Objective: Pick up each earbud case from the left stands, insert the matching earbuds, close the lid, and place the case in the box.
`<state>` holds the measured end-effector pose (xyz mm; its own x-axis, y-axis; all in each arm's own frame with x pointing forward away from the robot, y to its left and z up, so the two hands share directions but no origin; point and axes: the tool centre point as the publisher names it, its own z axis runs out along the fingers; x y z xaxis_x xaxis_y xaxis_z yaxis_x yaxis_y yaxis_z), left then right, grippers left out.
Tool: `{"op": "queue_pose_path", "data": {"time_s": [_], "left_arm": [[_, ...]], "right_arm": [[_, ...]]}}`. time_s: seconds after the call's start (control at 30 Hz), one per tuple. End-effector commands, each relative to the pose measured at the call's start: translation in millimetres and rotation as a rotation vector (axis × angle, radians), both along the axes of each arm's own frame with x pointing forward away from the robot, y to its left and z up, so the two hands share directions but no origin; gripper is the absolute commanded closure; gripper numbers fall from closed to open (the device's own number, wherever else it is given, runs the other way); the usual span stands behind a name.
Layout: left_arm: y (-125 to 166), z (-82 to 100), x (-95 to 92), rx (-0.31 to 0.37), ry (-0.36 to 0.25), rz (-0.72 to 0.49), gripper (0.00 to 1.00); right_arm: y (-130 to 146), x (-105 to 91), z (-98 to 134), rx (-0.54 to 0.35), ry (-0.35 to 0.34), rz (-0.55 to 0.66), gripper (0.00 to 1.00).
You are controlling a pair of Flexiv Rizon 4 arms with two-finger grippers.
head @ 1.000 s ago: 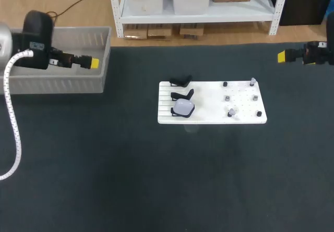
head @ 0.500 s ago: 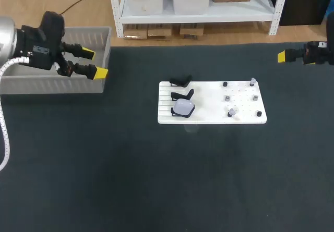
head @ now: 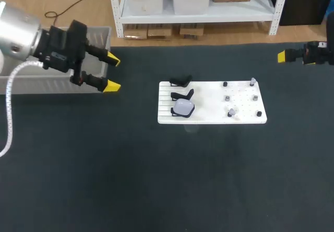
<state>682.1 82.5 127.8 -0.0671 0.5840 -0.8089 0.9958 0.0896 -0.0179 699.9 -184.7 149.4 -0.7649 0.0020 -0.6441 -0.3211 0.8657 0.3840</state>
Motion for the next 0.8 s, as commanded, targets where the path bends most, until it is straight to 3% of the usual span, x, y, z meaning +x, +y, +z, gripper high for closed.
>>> {"op": "queue_pose_path", "data": {"time_s": [0.03, 0.3, 0.47, 0.8], "left_arm": [[-14.0, -11.8, 10.0, -0.006, 0.071, -0.132, 0.0], [-34.4, -24.8, 3.5, -0.01, 0.075, -0.191, 0.0], [-42.8, -32.6, -1.8, -0.01, 0.082, -0.164, 0.0], [-42.8, -32.6, -1.8, -0.01, 0.082, -0.164, 0.0]], "right_arm": [[-0.2, -0.1, 0.4, -0.001, 0.001, 0.0, 0.0], [-0.2, -0.1, 0.4, -0.001, 0.001, 0.0, 0.0], [-0.2, -0.1, 0.4, -0.001, 0.001, 0.0, 0.0], [-0.2, -0.1, 0.4, -0.001, 0.001, 0.0, 0.0]]}}
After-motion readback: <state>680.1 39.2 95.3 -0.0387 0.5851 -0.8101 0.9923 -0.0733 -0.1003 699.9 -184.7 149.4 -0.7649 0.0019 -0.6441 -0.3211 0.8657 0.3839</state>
